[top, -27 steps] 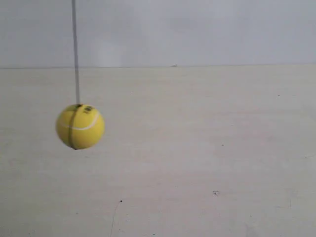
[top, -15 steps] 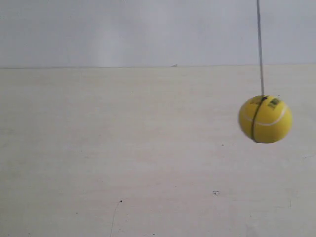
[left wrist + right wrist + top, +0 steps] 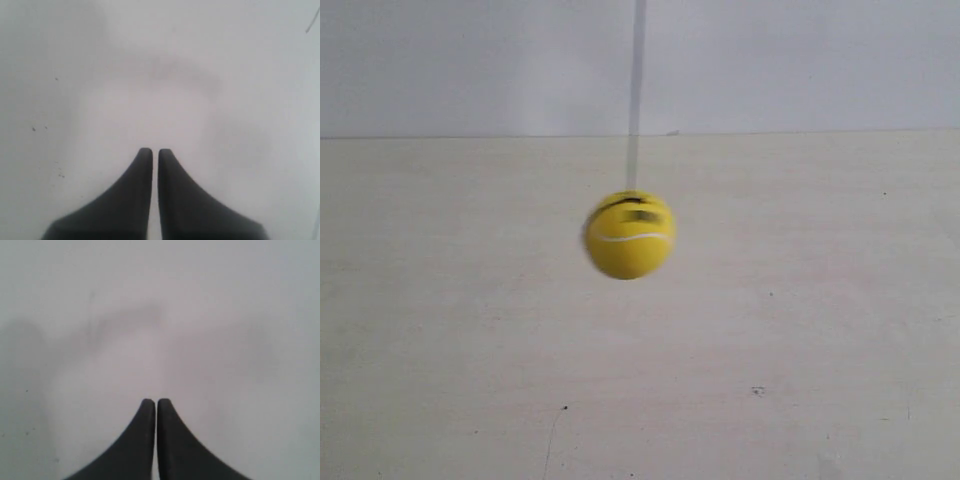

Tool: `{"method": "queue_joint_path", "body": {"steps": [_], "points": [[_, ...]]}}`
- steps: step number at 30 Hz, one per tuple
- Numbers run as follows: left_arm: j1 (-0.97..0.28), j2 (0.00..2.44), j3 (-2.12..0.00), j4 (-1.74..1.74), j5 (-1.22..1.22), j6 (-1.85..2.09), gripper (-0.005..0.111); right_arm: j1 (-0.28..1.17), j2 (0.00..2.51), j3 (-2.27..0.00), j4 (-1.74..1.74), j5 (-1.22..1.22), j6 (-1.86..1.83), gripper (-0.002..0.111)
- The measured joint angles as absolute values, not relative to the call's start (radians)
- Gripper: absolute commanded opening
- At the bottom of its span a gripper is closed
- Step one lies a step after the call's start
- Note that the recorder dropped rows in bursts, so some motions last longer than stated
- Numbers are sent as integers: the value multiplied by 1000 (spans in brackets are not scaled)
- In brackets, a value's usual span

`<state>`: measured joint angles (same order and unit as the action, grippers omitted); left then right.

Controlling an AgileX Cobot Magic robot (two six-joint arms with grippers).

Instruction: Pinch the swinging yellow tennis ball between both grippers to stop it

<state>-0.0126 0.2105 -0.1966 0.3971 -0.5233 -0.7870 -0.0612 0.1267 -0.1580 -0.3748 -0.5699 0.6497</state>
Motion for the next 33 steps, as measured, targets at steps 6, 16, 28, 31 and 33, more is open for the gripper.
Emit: {"method": "queue_joint_path", "body": {"steps": [6, 16, 28, 31, 33], "points": [[-13, 484, -263, 749, -698, -933, 5, -61, 377, -272, -847, -647, 999, 0], [-13, 944, -265, 1031, -1041, -905, 5, -61, 826, -296, -1175, -1097, 1047, 0], [-99, 1394, -339, 1109, -1188, -663, 5, -46, 1227, -297, -1223, -1205, 801, 0], [-163, 1475, -369, 1072, -1188, -589, 5, -8, 1282, -303, -1217, -1205, 733, 0], [-198, 1524, -391, 1040, -1188, -550, 5, 22, 1310, -319, -1215, -1205, 710, 0]]}}
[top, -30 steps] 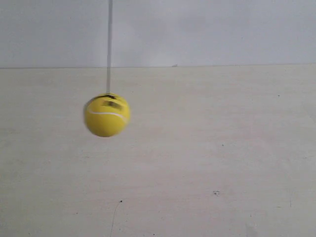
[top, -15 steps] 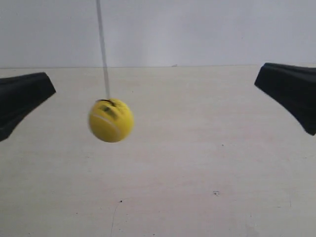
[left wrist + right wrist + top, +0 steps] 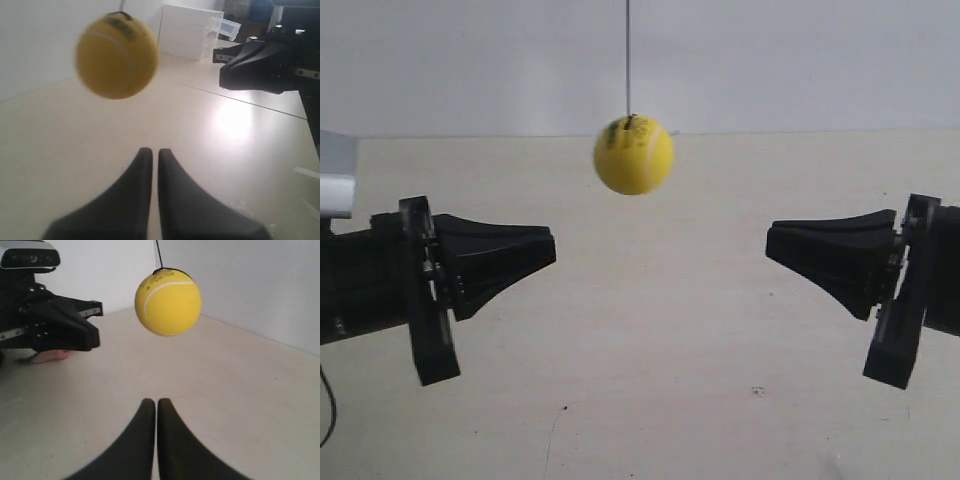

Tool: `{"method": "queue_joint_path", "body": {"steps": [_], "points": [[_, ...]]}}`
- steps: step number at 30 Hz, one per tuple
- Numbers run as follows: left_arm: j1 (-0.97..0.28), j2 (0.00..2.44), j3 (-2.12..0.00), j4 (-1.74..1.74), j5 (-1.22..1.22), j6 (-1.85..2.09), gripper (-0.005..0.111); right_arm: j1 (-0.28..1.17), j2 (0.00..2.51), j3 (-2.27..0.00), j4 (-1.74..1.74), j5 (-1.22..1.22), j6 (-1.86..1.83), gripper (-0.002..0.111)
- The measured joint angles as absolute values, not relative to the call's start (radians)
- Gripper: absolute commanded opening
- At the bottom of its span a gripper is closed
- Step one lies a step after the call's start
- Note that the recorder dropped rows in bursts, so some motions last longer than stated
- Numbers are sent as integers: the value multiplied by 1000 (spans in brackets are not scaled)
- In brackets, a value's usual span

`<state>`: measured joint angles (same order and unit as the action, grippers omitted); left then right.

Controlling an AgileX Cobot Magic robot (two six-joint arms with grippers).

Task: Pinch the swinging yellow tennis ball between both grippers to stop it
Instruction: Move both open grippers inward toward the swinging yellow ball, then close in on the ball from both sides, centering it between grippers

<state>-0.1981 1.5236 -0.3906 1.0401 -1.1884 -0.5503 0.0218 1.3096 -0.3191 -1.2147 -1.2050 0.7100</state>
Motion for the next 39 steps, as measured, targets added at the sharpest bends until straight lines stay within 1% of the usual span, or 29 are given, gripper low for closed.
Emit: {"method": "queue_joint_path", "body": {"steps": [4, 7, 16, 20, 28, 39], "points": [[-236, 1587, -432, 980, -1188, -460, 5, 73, 1335, -366, -1210, -1206, 692, 0], [-240, 1602, -438, 834, -1175, -350, 5, 100, 1338, -417, -1206, -1198, 688, 0], [-240, 1602, -440, 716, -1159, -188, 5, 100, 1339, -437, -1196, -1143, 681, 0], [-240, 1606, -440, 739, -1159, -184, 5, 105, 1339, -437, -1196, -1141, 681, 0], [-240, 1640, -440, 894, -1208, -192, 5, 210, 1340, -437, -1166, -1091, 654, 0], [-244, 1642, -440, 923, -1211, -220, 5, 218, 1340, -437, -1181, -1102, 667, 0]]}}
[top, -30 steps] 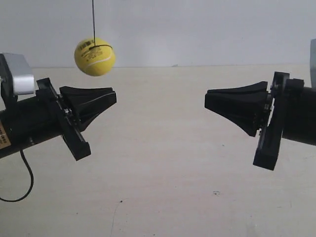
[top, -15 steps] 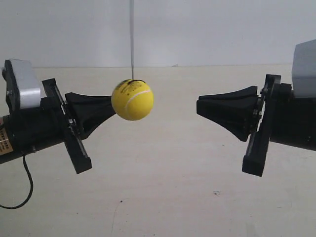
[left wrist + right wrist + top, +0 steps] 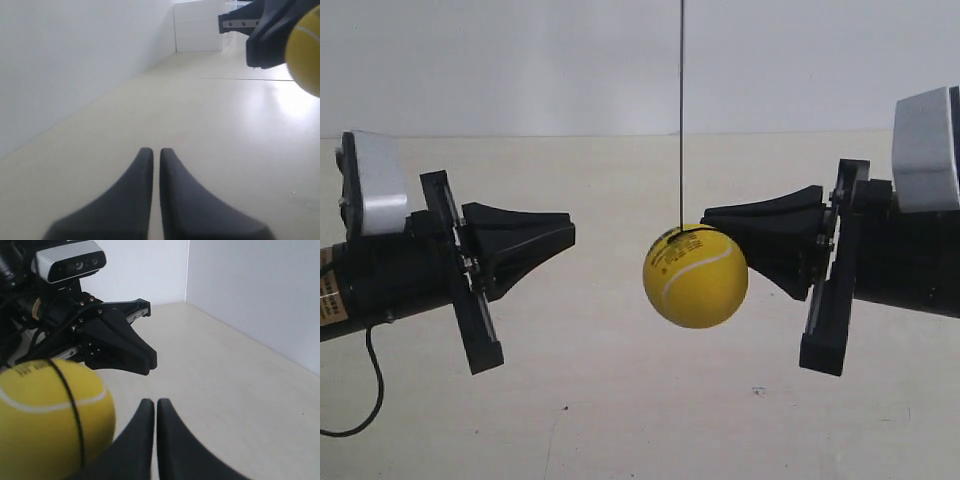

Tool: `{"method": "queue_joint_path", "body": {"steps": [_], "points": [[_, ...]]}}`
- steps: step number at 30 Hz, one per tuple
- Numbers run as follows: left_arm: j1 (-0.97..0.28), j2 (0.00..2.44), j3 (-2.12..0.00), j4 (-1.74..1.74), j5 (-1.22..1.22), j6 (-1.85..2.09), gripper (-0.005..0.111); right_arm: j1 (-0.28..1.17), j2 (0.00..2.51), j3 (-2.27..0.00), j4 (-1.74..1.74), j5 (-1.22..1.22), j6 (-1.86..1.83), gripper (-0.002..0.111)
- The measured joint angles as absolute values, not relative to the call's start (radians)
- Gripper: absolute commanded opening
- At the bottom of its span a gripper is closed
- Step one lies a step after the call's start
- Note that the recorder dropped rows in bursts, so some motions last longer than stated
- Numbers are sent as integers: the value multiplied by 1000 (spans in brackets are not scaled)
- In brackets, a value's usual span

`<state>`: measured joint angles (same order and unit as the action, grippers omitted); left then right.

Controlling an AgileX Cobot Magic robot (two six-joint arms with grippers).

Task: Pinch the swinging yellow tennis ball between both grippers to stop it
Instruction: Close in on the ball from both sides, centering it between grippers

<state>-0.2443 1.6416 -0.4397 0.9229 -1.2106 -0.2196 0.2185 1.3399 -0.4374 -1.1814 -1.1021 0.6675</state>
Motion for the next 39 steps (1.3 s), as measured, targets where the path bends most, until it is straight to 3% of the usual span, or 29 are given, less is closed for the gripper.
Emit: {"method": "queue_joint_path", "body": {"steps": [8, 39], "points": [[-304, 1646, -440, 966, -1211, -224, 5, 218, 1340, -437, -1222, -1105, 691, 0], [-304, 1646, -440, 936, -1211, -205, 5, 218, 1340, -437, -1307, -1172, 729, 0]]}}
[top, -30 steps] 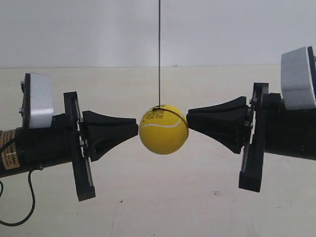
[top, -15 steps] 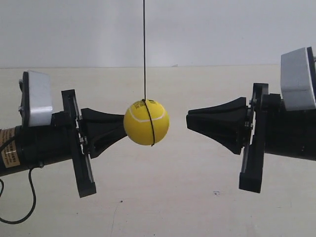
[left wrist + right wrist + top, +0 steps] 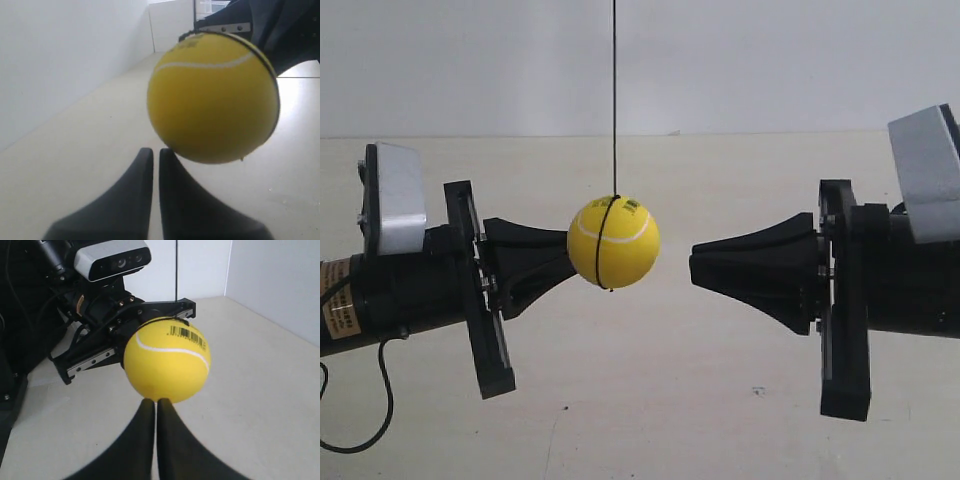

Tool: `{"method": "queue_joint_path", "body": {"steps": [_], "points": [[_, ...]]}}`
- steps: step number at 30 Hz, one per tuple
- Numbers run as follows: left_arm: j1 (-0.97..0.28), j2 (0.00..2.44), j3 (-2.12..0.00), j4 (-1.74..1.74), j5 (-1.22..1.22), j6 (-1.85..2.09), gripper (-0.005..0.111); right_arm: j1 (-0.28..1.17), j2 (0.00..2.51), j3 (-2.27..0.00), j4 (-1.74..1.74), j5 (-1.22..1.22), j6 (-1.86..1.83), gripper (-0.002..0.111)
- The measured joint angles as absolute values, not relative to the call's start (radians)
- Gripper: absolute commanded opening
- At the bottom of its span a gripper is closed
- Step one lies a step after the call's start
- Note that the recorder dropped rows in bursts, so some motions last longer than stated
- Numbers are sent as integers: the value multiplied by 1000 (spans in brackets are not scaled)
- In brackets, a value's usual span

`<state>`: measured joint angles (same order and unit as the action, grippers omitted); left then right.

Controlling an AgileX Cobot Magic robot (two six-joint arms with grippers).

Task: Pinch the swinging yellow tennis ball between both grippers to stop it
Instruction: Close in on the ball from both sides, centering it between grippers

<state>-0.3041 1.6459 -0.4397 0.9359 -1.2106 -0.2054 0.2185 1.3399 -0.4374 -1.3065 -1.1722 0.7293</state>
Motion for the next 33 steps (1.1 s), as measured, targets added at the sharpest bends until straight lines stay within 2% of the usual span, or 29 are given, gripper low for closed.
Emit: {"method": "queue_joint_path", "body": {"steps": [10, 21, 33], "points": [[-269, 1610, -440, 938, -1203, -199, 5, 220, 1340, -437, -1309, -1174, 735, 0], [-246, 1455, -440, 1144, -1186, -460, 5, 220, 1340, -437, -1319, -1174, 741, 0], [-246, 1513, -440, 1168, -1206, -468, 5, 220, 1340, -437, -1321, -1189, 745, 0]]}}
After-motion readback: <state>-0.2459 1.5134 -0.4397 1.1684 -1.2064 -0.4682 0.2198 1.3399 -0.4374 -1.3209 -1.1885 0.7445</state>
